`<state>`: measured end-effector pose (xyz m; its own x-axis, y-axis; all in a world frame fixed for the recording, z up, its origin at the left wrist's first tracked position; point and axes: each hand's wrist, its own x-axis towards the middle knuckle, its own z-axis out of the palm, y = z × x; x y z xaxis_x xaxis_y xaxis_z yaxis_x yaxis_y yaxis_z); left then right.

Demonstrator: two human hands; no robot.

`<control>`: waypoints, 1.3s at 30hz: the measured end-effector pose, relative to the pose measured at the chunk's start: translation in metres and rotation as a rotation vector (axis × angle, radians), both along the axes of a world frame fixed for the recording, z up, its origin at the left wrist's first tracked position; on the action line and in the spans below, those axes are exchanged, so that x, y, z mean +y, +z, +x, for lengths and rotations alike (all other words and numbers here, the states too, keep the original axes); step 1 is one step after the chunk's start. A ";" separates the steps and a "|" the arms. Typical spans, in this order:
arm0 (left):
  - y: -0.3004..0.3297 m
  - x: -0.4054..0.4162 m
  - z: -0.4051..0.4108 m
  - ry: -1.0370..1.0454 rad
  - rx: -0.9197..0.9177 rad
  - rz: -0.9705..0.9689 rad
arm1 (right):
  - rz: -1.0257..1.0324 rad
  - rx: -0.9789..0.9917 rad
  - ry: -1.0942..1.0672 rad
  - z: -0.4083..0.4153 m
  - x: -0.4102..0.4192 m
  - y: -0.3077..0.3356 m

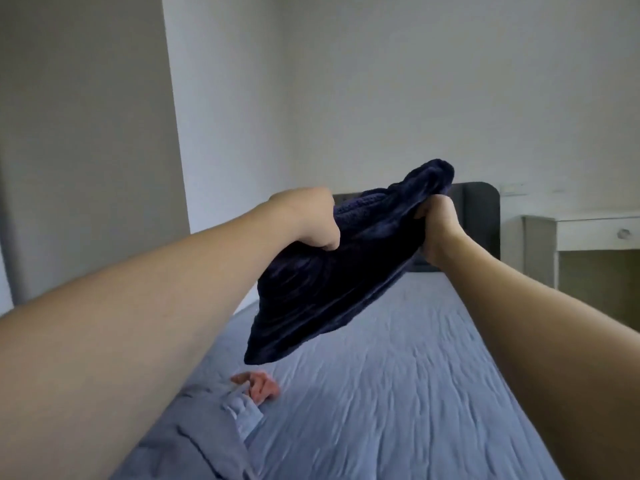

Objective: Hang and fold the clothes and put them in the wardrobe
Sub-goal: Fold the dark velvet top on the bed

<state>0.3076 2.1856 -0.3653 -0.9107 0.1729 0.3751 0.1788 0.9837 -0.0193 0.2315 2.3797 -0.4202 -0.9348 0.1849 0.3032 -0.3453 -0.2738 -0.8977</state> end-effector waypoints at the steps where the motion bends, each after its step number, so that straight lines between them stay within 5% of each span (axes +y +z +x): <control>1: -0.018 0.013 0.011 -0.024 -0.097 -0.002 | -0.027 -0.017 -0.001 0.013 0.011 -0.024; 5: -0.128 0.068 0.046 -0.133 -0.576 0.083 | -0.007 -0.203 -0.024 0.050 0.062 -0.147; 8: -0.233 0.108 0.071 -0.189 -0.921 0.196 | 0.472 -0.509 -0.186 0.075 0.101 -0.257; 10: -0.299 0.124 0.089 -0.194 -1.045 0.228 | 0.786 -0.722 -0.207 0.097 0.121 -0.322; 14: -0.381 0.116 0.122 -0.166 -1.180 0.178 | 0.804 -0.878 -0.208 0.123 0.131 -0.384; 22: -0.333 0.016 0.041 0.039 -0.839 0.133 | 0.637 -0.584 -0.242 0.043 0.059 -0.328; 27: -0.348 -0.045 -0.041 0.225 -0.580 0.092 | 0.860 -0.394 -0.147 -0.031 -0.016 -0.306; 35: -0.521 -0.071 -0.125 0.541 -0.398 0.438 | 1.261 -0.645 -0.136 -0.134 -0.040 -0.453; 39: -0.570 -0.083 -0.140 0.438 -0.140 0.432 | 1.224 -0.657 -0.183 -0.158 -0.021 -0.496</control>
